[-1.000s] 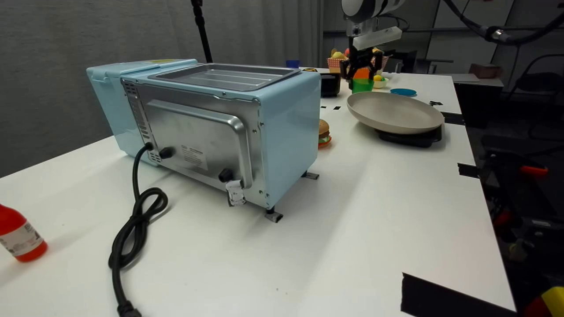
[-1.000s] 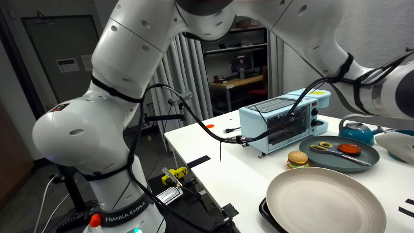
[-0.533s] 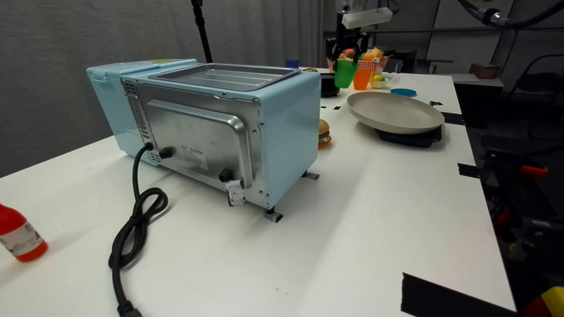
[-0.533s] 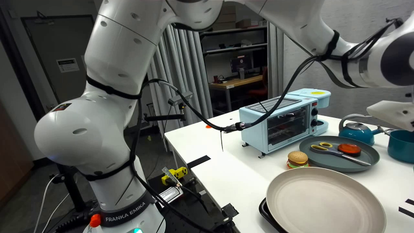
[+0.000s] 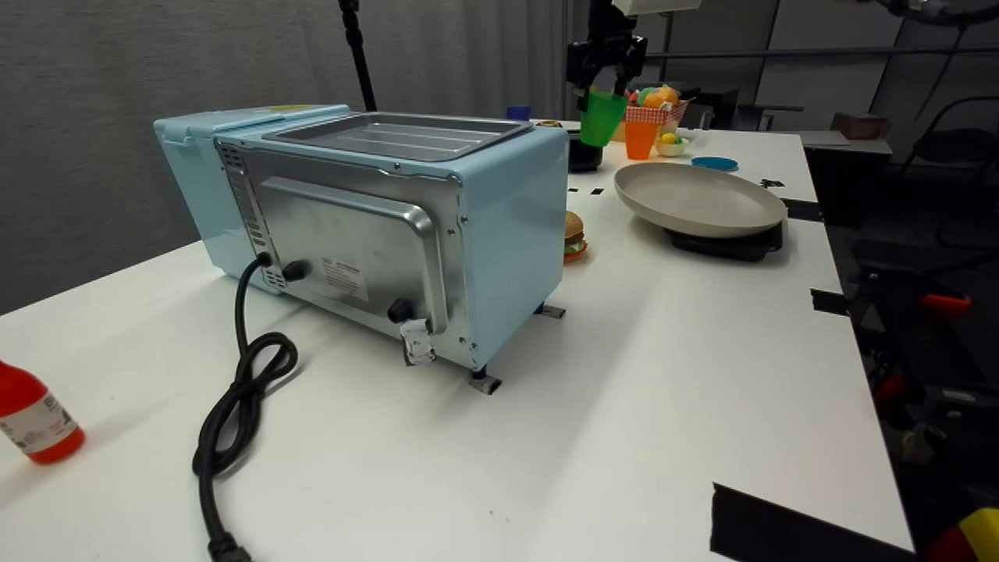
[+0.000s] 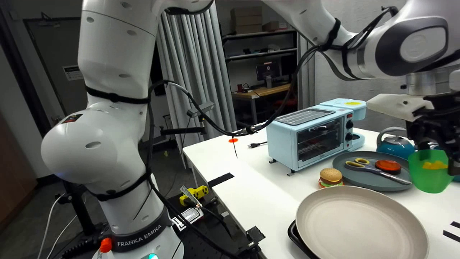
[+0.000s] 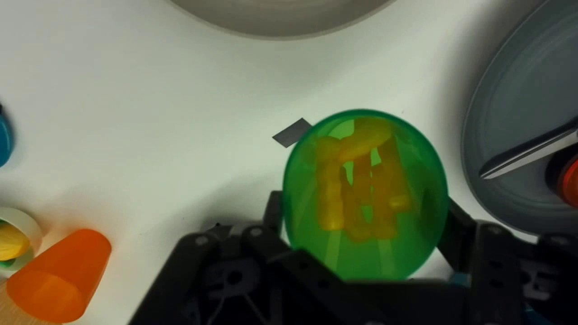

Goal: Pour the chips from the green cup onto the beige plate

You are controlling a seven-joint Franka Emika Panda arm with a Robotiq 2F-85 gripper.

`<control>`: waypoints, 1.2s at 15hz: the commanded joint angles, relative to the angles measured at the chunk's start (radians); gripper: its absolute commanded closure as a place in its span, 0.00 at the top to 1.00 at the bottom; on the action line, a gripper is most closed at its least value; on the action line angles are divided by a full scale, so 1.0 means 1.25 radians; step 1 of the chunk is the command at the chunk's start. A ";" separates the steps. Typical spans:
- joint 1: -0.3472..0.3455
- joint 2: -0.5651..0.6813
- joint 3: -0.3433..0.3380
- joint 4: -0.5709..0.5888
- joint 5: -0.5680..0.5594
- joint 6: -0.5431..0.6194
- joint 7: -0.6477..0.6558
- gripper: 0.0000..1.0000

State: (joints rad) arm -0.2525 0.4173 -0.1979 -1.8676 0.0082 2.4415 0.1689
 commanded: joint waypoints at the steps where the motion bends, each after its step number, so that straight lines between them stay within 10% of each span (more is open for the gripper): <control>1: 0.010 -0.116 0.015 -0.140 0.008 0.058 -0.080 0.53; 18: -0.023 -0.298 0.127 -0.515 0.181 0.542 -0.383 0.53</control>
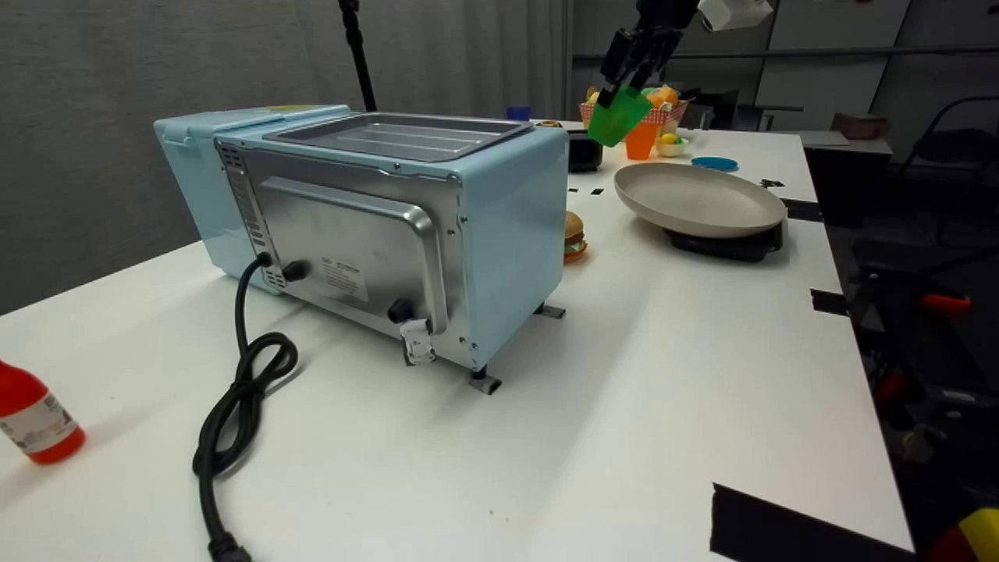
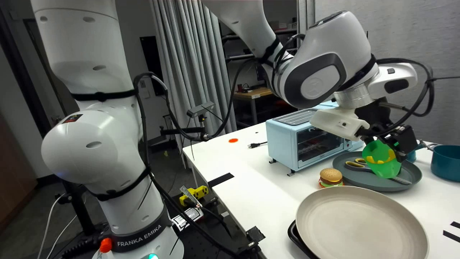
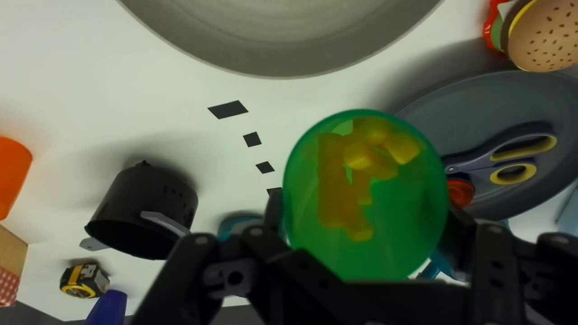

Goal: Pour the chips from the green cup onto the beige plate

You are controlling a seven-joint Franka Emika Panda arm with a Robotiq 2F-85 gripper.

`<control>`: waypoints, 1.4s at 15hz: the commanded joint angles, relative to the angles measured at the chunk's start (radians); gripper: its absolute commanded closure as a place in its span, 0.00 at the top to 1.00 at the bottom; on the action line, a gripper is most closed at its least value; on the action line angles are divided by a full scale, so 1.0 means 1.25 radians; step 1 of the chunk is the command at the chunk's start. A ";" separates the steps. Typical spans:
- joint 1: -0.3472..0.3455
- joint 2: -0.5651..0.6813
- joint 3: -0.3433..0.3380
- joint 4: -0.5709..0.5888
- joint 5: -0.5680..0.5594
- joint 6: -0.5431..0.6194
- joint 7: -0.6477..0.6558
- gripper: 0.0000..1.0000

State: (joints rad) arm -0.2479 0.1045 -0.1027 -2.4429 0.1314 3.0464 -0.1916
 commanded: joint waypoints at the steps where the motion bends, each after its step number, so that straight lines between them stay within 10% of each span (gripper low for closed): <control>1: -0.033 -0.054 0.072 -0.066 0.116 0.079 -0.130 0.53; 11: -0.064 -0.079 0.214 -0.073 0.226 0.226 -0.270 0.53; 12: 0.013 -0.080 0.110 -0.084 0.088 0.238 -0.144 0.53; 16: 0.025 -0.069 0.041 -0.115 -0.013 0.305 -0.064 0.53; 21: -0.102 -0.039 0.054 -0.162 -0.251 0.417 0.114 0.53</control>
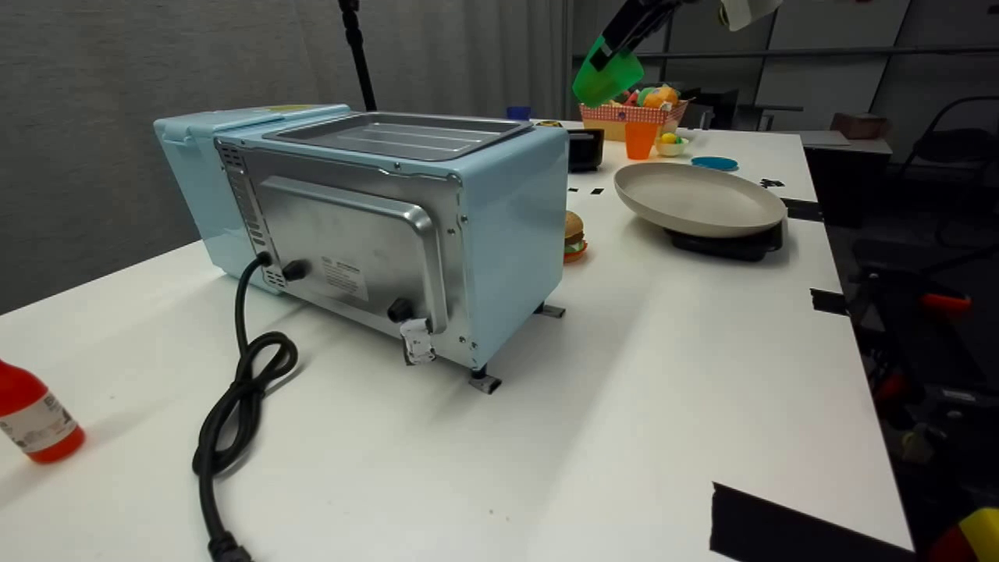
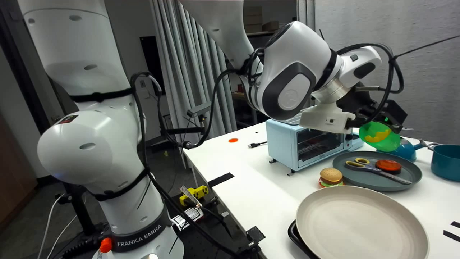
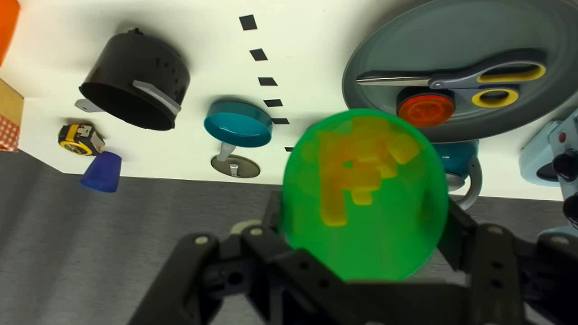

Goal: Pour the chips from the green cup onto the beige plate

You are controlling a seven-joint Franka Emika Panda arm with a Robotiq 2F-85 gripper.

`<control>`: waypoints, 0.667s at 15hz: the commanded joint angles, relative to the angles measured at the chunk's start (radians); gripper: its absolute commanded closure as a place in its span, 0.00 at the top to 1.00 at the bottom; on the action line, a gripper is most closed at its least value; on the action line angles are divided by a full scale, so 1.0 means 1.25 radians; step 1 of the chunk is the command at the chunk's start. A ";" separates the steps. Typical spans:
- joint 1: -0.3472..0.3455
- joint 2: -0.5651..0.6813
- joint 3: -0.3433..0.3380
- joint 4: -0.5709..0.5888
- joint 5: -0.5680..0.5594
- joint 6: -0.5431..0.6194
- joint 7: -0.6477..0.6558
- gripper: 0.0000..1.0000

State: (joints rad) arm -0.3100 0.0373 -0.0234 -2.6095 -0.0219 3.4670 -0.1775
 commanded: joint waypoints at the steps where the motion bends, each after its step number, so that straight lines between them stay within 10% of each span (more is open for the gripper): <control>1: -0.072 0.026 -0.018 -0.034 -0.179 0.113 0.138 0.53; 10: -0.187 0.115 -0.060 -0.007 -0.419 0.299 0.284 0.53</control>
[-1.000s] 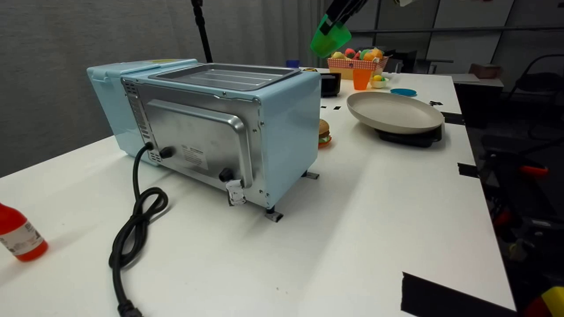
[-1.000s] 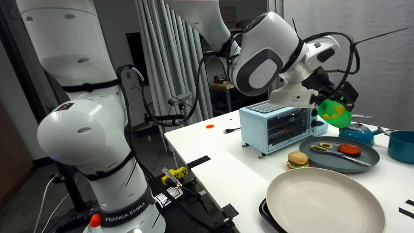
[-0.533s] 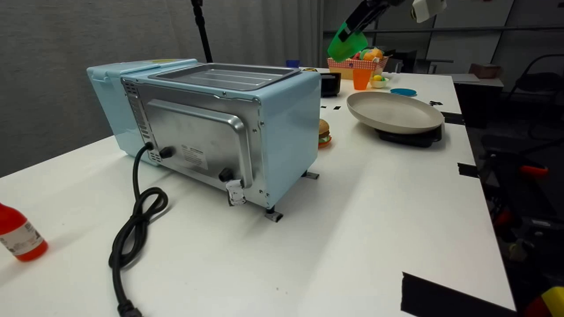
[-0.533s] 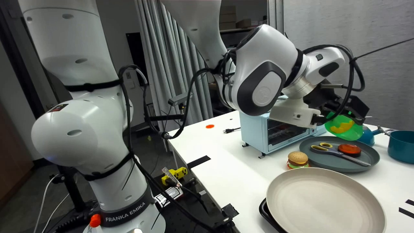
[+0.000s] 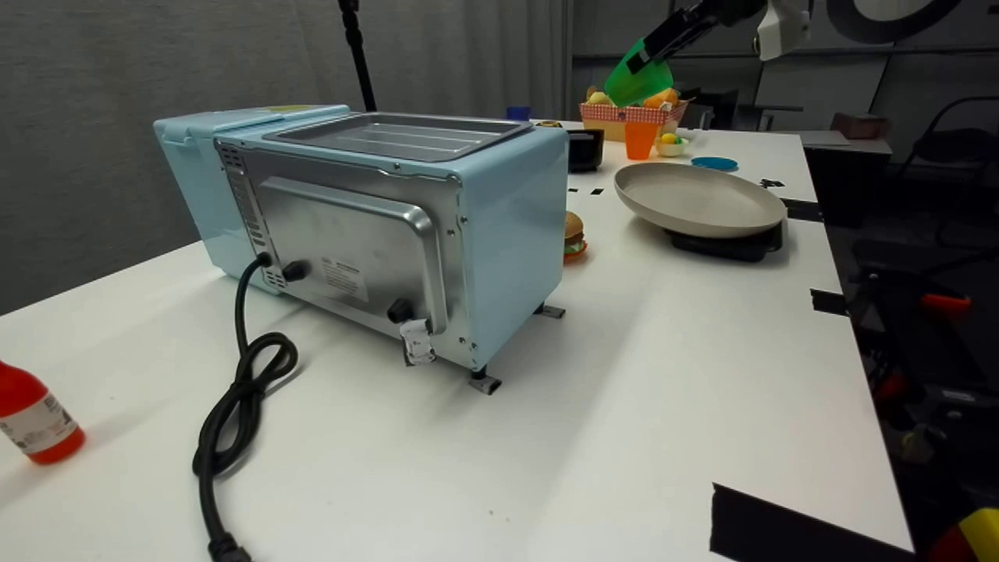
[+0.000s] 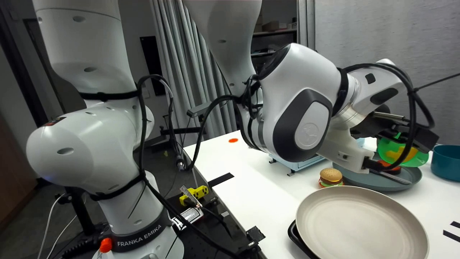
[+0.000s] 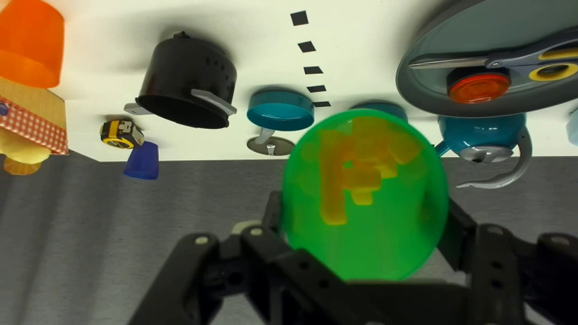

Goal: Pour the chips from the green cup onto the beige plate

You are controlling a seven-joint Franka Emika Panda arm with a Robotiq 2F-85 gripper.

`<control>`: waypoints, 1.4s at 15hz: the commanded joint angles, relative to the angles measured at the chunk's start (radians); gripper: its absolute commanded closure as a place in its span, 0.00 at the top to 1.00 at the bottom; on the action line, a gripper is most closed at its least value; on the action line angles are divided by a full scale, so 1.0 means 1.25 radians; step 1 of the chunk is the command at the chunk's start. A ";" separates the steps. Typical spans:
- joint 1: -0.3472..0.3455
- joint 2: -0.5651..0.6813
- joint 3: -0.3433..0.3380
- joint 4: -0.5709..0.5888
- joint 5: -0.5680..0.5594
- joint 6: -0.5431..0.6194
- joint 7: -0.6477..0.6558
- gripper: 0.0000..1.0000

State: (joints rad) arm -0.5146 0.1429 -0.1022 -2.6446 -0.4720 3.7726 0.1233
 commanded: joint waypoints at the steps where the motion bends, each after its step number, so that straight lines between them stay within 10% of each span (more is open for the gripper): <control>1: -0.026 0.036 0.006 0.022 -0.070 0.071 0.048 0.53; 21: 0.035 0.095 -0.078 0.032 -0.139 0.391 0.075 0.53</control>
State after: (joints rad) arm -0.4899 0.2376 -0.1716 -2.6259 -0.6354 4.1974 0.1815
